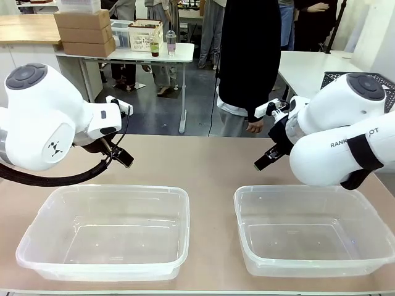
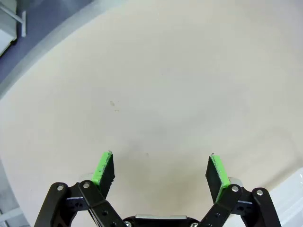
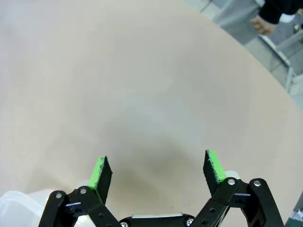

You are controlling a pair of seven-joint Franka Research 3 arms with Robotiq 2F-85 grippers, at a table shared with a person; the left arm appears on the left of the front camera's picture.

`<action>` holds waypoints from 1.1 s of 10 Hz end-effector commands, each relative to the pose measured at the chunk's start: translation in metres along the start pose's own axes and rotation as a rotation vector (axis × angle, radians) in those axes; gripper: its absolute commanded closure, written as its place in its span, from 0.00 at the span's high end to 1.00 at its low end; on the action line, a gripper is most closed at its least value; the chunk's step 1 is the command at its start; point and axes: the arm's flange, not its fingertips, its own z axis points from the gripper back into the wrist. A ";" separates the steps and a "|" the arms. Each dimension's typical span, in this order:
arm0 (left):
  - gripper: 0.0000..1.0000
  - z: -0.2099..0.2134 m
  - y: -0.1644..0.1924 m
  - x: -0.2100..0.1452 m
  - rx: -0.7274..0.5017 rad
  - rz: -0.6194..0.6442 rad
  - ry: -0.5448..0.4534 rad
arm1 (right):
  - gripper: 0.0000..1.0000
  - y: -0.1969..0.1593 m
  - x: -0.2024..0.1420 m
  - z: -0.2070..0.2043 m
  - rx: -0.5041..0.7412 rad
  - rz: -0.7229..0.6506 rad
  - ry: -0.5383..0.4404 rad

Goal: Sort the waste into each basket.
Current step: Pick up the Organizing box on the left side of the table and lift it.

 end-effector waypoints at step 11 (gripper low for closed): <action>1.00 0.212 0.011 -0.004 -0.443 -0.226 -0.132 | 1.00 0.058 0.004 0.228 0.133 -0.194 -0.143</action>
